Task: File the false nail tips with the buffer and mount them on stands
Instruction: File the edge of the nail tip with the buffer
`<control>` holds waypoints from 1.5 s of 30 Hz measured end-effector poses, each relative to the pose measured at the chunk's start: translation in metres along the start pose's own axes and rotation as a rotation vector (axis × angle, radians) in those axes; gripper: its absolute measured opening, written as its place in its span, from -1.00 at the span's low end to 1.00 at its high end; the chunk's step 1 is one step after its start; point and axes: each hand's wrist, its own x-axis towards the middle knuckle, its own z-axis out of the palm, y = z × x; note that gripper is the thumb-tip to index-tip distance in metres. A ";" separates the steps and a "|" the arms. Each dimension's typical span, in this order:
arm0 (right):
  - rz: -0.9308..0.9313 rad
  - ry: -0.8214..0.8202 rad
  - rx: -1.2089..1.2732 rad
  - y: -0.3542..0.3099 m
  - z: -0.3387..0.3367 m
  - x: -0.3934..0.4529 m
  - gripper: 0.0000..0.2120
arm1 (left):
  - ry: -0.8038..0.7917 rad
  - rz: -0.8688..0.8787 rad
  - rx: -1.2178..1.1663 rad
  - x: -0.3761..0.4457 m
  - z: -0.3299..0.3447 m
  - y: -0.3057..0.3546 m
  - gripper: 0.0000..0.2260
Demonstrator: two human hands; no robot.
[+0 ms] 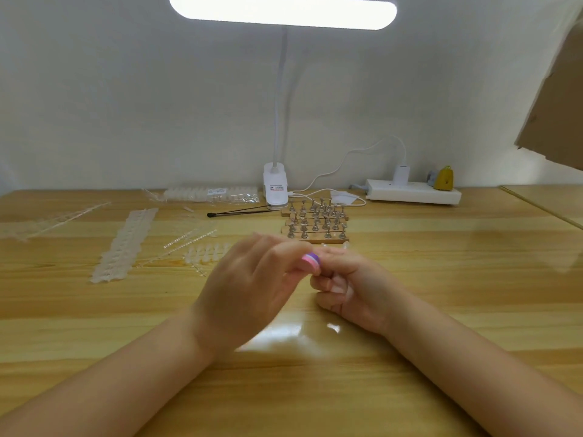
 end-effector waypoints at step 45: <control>-0.024 0.015 -0.005 0.001 -0.001 -0.002 -0.95 | -0.009 -0.132 -0.095 -0.002 0.006 0.000 -0.64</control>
